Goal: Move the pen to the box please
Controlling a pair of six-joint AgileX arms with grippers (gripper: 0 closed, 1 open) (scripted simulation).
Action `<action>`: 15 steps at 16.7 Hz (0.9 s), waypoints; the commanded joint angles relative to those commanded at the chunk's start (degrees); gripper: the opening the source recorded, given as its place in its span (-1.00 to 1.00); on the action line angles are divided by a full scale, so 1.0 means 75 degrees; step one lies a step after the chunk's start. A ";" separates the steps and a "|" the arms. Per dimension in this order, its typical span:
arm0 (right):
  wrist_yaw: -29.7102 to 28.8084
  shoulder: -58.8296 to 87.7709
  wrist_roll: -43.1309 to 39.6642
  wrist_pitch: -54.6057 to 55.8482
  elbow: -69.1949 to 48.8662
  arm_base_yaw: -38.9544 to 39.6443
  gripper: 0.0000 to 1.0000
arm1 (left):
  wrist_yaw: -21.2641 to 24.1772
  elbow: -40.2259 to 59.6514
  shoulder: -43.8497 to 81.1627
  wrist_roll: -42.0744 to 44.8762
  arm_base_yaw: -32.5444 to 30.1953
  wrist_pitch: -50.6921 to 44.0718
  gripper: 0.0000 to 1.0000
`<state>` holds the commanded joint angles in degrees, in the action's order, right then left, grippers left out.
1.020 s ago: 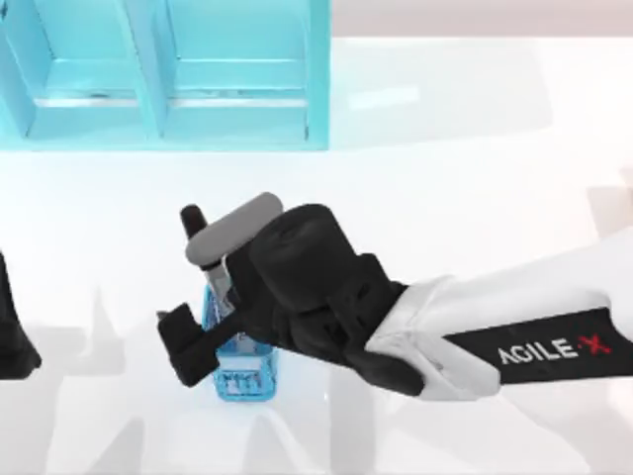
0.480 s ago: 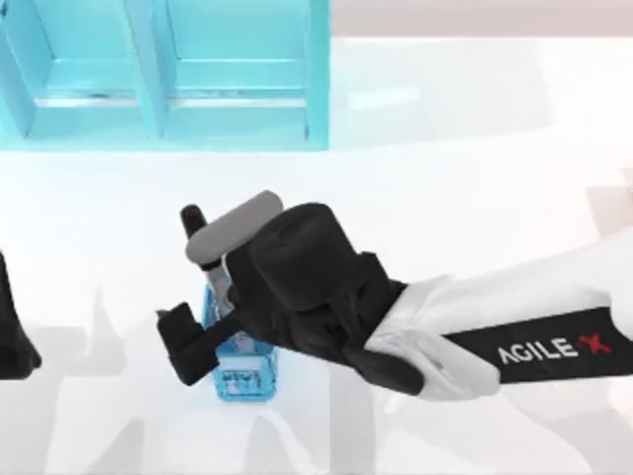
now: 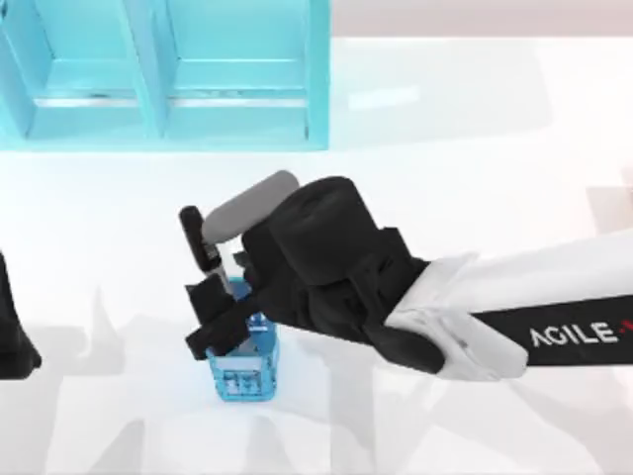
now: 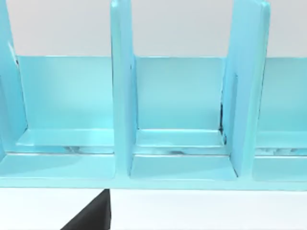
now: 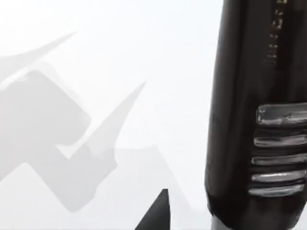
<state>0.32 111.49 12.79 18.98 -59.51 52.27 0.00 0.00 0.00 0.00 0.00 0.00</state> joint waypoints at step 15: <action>0.1844 -0.4528 -0.1174 -0.4041 0.0522 -0.2114 -1.00 | 0.0000 0.0000 0.0000 0.0000 0.0000 0.0000 1.00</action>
<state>14.15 77.53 3.98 -11.33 -55.59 36.41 0.00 0.00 0.00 0.00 0.00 0.00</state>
